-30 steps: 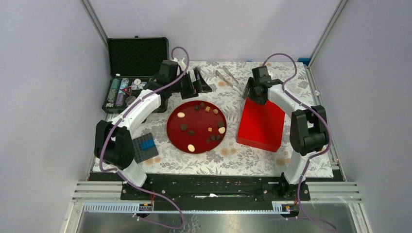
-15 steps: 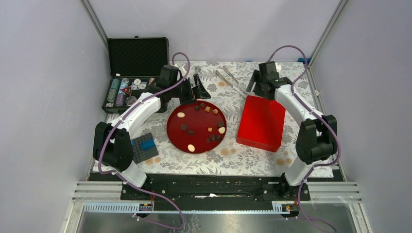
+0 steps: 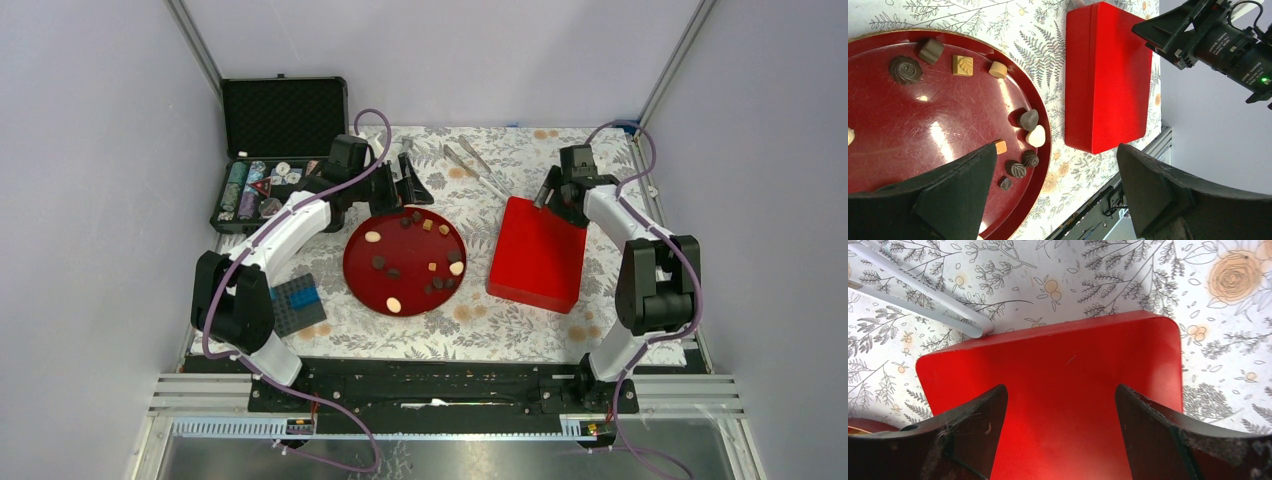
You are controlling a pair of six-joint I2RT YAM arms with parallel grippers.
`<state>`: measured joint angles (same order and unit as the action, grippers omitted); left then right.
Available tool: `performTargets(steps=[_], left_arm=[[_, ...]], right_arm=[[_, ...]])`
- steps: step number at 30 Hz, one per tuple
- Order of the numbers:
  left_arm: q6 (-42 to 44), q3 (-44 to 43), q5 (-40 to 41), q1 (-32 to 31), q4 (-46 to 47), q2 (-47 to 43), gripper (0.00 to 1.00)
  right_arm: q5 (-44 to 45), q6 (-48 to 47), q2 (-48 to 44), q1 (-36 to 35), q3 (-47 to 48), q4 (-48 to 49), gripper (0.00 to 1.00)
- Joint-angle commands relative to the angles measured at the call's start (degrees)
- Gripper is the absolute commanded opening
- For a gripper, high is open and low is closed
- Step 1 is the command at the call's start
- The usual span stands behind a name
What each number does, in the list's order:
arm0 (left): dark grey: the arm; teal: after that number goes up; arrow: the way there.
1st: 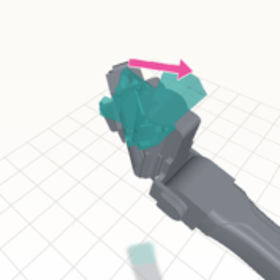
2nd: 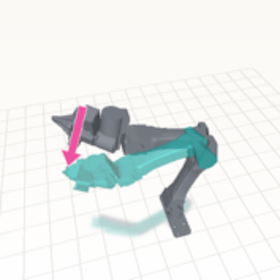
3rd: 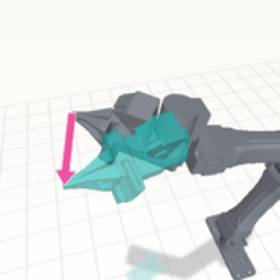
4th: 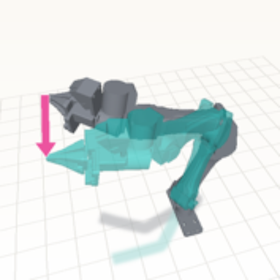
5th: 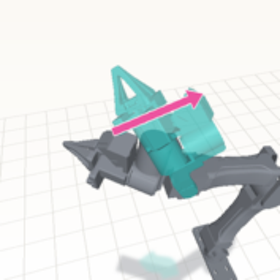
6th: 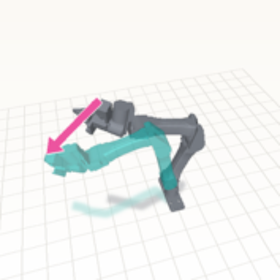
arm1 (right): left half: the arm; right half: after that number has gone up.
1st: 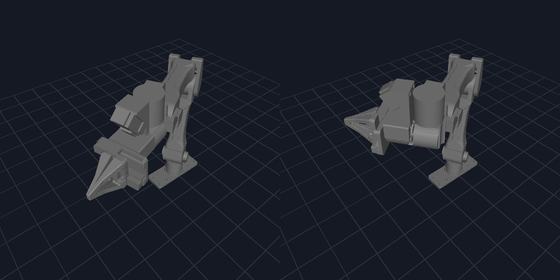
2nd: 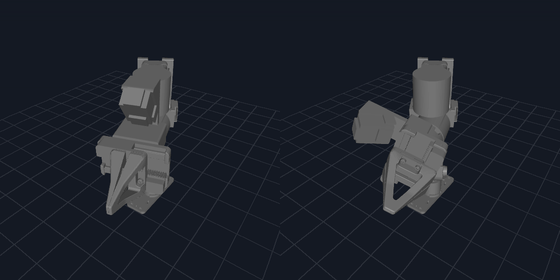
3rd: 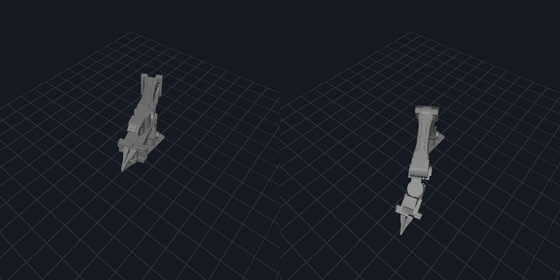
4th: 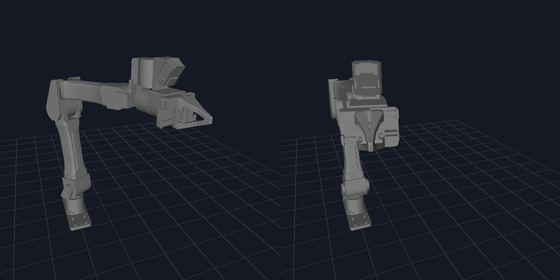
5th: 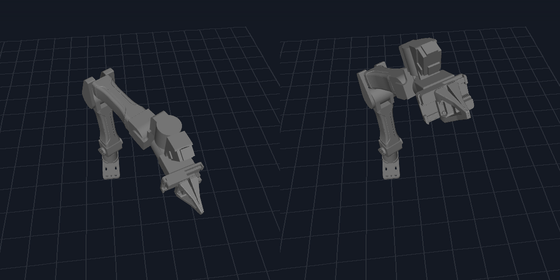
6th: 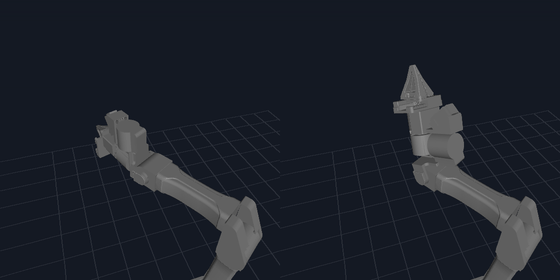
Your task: Pack the chocolate
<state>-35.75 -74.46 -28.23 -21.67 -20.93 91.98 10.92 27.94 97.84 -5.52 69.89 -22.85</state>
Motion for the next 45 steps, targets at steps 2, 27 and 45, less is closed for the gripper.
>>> performTargets(steps=[2,27,45], left_arm=[[0.7,-0.3,0.0,0.1,2.0,-1.6,0.96],[0.2,0.9,4.7,0.1,1.3,-5.3,0.96],[0.6,-0.3,6.1,0.0,0.0,-7.7,0.97]], right_arm=[[4.0,-2.6,-7.2,-0.1,6.2,-3.5,0.87],[9.7,-3.8,8.8,-10.2,18.0,-9.6,0.87],[3.8,-2.2,-0.6,-3.1,2.1,-6.8,0.90]])
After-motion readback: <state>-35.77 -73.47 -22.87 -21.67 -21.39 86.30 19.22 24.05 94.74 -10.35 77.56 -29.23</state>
